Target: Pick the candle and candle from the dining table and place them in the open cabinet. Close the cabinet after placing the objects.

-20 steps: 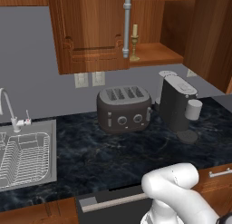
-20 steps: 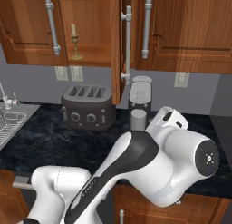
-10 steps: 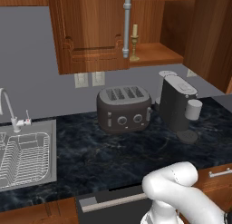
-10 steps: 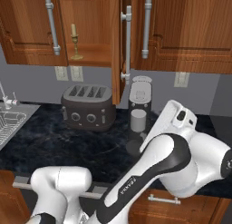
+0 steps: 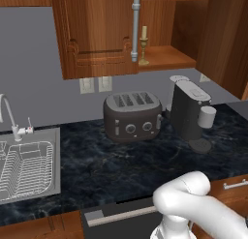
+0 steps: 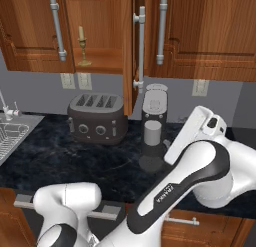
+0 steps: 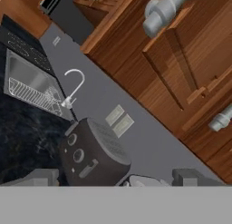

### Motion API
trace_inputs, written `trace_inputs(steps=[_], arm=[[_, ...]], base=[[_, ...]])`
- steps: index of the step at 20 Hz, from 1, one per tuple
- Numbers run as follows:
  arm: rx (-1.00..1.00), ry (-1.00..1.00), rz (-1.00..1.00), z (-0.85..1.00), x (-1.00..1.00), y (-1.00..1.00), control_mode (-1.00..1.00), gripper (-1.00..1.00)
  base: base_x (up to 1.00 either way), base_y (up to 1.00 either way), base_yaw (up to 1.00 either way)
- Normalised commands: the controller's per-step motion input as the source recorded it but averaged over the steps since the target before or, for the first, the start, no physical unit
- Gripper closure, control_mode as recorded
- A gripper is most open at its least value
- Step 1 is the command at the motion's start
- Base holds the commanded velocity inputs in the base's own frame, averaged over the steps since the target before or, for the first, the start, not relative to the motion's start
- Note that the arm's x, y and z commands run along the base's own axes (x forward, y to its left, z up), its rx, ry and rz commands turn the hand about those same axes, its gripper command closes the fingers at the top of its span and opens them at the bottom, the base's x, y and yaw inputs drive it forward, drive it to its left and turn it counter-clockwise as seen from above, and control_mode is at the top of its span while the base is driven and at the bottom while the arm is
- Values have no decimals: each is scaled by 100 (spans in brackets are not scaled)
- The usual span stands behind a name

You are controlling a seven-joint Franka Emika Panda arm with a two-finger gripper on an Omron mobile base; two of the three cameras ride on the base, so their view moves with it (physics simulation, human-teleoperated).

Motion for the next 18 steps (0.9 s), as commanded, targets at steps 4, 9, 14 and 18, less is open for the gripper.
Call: trace_inputs(steps=[4, 9, 14, 18], arm=[[0, 0, 3, 34, 43, -9, -100, -100], [-1, 0, 9, 33, 39, -5, -100, -100], [-5, -1, 12, 24, 25, 0, -100, -100], [-4, -4, 15, 24, 25, 0, -100, -100]], base=[[0, 0, 0], [0, 0, 0], [0, 0, 0], [0, 0, 0]])
